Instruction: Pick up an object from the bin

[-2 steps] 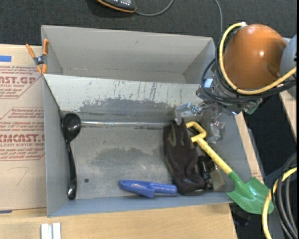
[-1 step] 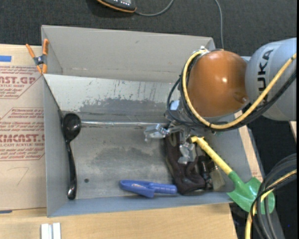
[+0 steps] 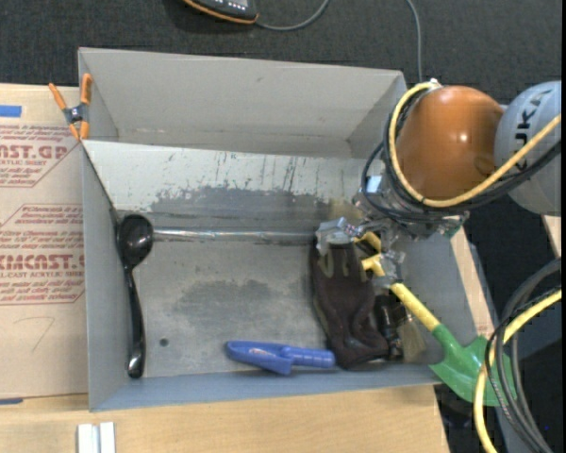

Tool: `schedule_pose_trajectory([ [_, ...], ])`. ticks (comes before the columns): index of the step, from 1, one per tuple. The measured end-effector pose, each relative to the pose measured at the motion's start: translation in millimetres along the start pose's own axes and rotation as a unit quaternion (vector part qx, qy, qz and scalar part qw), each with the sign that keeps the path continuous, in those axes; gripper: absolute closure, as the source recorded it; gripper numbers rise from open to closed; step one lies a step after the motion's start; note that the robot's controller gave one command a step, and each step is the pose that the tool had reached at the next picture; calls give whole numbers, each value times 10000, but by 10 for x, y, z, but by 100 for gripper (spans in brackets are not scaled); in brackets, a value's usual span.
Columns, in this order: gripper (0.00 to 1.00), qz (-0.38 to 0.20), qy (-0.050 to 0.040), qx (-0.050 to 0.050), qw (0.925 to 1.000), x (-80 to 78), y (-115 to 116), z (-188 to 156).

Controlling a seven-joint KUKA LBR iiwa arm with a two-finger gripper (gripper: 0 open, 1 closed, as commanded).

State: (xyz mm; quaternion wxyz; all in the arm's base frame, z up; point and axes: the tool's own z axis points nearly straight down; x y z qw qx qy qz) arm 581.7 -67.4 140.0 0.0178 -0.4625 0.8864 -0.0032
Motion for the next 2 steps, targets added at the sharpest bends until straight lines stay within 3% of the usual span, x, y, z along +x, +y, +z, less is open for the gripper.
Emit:
schedule_pose_trajectory([
  [1, 0, -180, -36, -57, 9998, -4, 551, -80],
  [2, 0, -14, -11, -6, 10000, 81, -115, 370],
])
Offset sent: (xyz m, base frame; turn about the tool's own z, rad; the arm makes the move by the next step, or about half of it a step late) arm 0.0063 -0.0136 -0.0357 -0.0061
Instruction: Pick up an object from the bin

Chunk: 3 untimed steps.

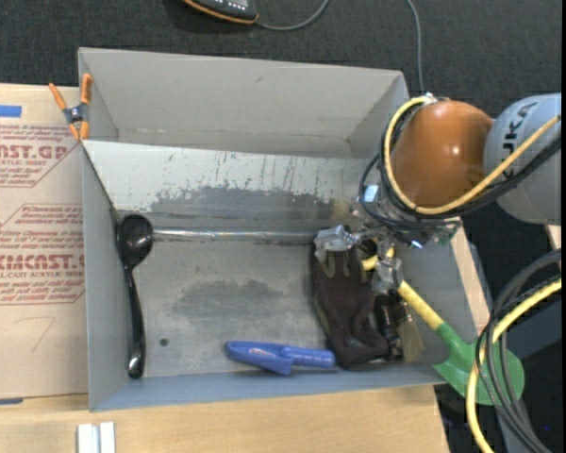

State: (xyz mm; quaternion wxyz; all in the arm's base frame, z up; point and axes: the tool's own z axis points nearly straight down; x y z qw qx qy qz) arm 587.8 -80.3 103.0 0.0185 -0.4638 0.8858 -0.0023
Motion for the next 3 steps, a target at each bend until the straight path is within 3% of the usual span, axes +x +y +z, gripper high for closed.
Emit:
schedule_pose_trajectory([
  [1, 0, 103, -41, -32, 9999, 8, 463, -91],
  [2, 0, 66, -46, 0, 10000, -34, 311, 10],
  [3, 0, -691, -60, 1, 9976, -233, 184, 10],
])
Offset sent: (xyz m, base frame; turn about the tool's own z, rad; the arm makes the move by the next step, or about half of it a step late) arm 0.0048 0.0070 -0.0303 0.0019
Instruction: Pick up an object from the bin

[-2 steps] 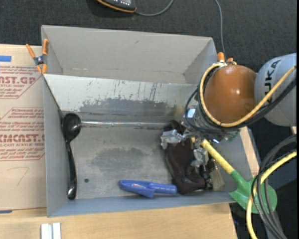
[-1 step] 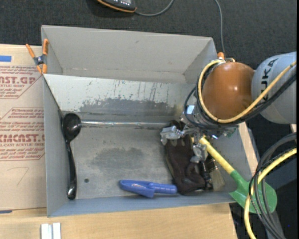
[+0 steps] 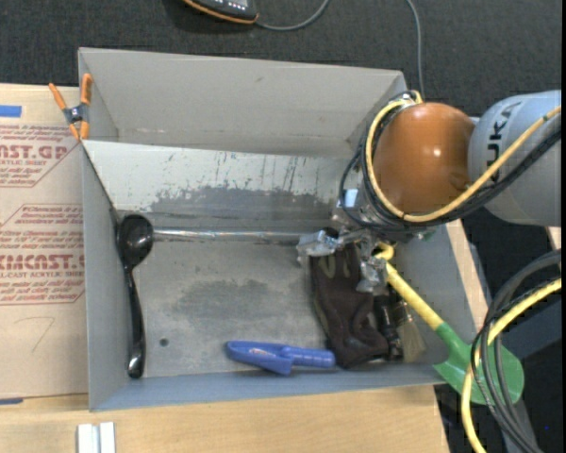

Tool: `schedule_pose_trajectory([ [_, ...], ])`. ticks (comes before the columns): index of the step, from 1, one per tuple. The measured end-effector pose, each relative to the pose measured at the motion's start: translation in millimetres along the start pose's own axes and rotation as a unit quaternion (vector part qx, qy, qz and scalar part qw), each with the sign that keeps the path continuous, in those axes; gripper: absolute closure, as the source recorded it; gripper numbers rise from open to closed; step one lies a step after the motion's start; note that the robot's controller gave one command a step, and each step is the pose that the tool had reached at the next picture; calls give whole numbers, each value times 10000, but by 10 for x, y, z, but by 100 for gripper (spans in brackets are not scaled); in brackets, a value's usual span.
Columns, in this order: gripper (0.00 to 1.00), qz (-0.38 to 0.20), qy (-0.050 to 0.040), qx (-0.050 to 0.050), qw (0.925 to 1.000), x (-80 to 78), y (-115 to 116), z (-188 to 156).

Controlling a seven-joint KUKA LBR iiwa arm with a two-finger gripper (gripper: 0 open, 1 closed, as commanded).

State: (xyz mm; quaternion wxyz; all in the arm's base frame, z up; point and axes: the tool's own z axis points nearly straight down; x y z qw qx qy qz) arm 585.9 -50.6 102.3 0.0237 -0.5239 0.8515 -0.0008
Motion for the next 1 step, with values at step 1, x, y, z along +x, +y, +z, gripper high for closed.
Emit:
schedule_pose_trajectory([
  [1, 0, 749, 2, -1, 9972, 127, 49, 319],
])
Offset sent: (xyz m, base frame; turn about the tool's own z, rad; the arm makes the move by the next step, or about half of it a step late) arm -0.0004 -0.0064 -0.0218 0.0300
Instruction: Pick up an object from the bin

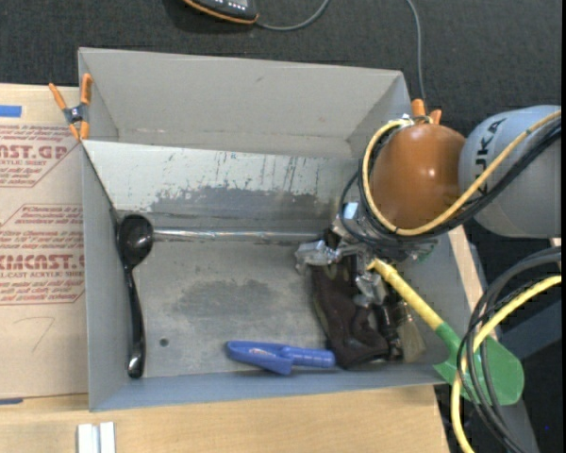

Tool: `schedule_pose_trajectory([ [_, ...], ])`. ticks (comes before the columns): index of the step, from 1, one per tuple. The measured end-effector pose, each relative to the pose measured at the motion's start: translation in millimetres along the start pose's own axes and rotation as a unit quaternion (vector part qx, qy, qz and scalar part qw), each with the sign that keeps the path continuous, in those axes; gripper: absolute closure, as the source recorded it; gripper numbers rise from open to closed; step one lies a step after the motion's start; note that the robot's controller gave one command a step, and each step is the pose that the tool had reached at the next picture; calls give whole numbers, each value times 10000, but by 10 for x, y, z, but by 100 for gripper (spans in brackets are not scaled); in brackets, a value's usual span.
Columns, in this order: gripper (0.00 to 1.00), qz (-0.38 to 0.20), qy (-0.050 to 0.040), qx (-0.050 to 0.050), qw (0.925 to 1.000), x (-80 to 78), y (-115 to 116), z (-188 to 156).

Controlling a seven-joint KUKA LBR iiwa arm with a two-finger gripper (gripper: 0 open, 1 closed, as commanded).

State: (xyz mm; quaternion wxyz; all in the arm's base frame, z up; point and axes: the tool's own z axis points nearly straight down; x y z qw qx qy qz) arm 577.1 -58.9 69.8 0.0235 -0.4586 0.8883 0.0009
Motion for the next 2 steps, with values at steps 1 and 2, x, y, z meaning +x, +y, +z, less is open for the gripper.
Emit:
schedule_pose_trajectory([
  [1, 100, -590, -18, -5, 9983, -83, -51, -102],
  [2, 100, -590, -18, -5, 9983, -83, -51, -102],
])
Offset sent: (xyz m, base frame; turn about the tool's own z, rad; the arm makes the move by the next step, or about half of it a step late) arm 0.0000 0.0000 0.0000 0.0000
